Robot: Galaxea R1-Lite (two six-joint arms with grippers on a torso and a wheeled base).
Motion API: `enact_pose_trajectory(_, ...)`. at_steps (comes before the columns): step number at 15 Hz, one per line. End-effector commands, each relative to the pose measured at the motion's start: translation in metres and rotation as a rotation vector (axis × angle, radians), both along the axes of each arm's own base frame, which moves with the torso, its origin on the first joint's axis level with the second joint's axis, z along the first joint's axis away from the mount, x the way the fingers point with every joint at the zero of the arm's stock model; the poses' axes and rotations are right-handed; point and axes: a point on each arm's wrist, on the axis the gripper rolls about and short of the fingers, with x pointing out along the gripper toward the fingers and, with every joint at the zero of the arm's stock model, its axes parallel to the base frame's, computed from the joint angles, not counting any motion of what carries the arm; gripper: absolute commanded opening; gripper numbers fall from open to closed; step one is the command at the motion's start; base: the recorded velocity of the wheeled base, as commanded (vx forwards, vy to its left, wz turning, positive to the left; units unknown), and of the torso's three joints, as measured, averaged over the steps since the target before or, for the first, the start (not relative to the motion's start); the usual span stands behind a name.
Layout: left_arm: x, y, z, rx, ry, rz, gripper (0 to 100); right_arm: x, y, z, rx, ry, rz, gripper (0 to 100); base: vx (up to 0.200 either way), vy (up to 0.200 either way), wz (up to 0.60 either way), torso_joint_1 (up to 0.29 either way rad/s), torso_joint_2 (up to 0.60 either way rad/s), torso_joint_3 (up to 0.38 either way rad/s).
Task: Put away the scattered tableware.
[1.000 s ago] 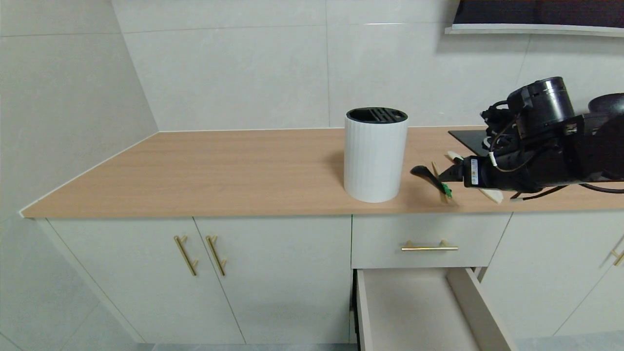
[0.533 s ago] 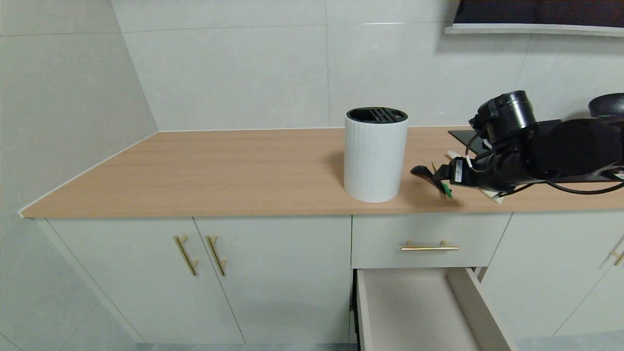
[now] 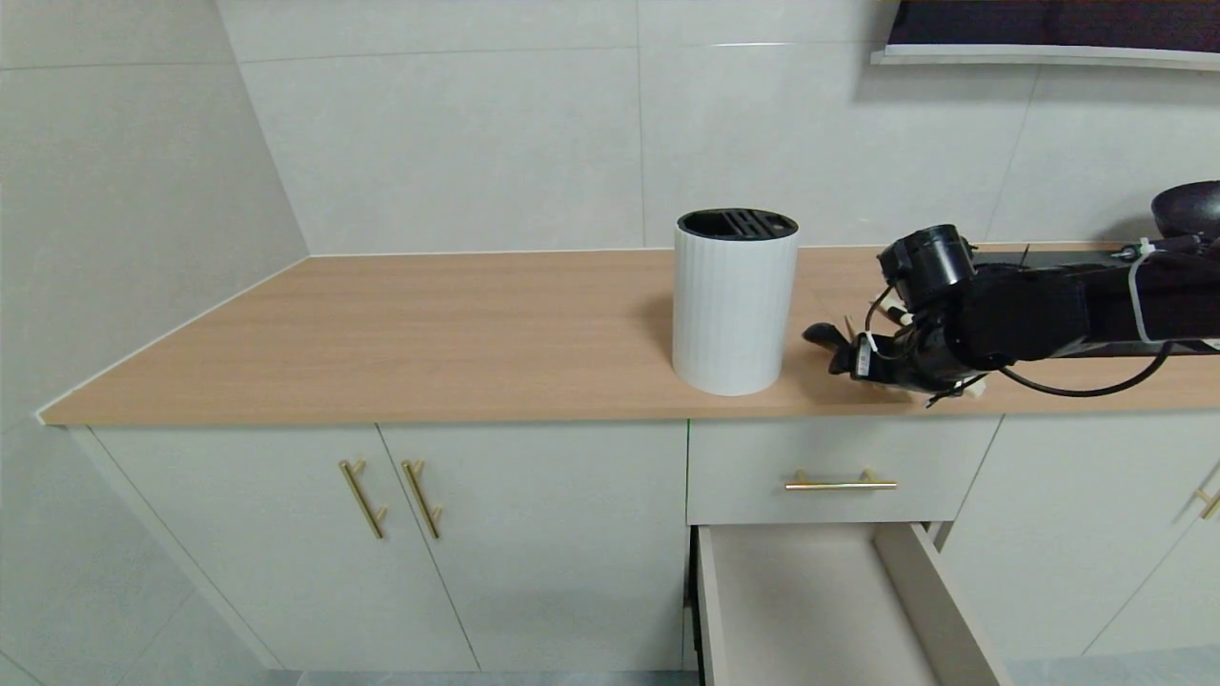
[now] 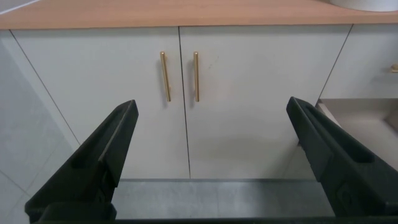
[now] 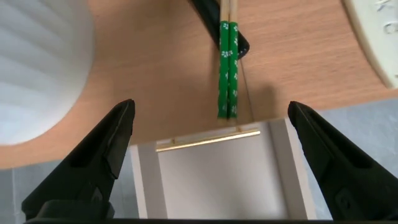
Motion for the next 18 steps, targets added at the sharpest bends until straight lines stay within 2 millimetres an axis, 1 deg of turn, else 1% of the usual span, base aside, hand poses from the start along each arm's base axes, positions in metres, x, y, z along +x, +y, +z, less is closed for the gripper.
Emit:
enact_pose_trajectory(1,0.000,0.000,0.000,0.000,0.001,0.000,100,0.004,0.001,-0.007,-0.004,0.015,0.000,100,0.000,0.000,0.00,0.000,0.00,0.000)
enact_pose_trajectory(4,0.000,0.000,0.000,0.000,0.001,0.000,100,0.009,0.000,-0.012,-0.004,0.014,-0.011,100,0.000,0.000,0.00,0.000,0.00,0.000)
enact_pose_trajectory(5,0.000,0.000,0.000,0.000,0.001,0.000,100,0.009,-0.001,-0.013,-0.004,0.015,-0.014,0,0.000,0.000,0.00,0.000,0.00,0.000)
enact_pose_trajectory(8,0.000,0.000,0.000,0.000,0.001,0.000,100,0.011,-0.001,-0.015,-0.005,0.018,-0.015,0,0.000,0.000,0.00,0.000,0.00,0.000)
enact_pose_trajectory(16,0.000,0.000,0.000,0.000,0.001,0.000,100,0.008,-0.004,-0.006,0.001,0.001,-0.021,0,0.000,0.000,0.00,0.000,0.00,0.000)
enact_pose_trajectory(18,0.000,0.000,0.000,0.000,0.001,0.000,100,0.002,-0.005,0.003,0.009,-0.013,-0.024,0,0.000,0.000,0.00,0.000,0.00,0.000)
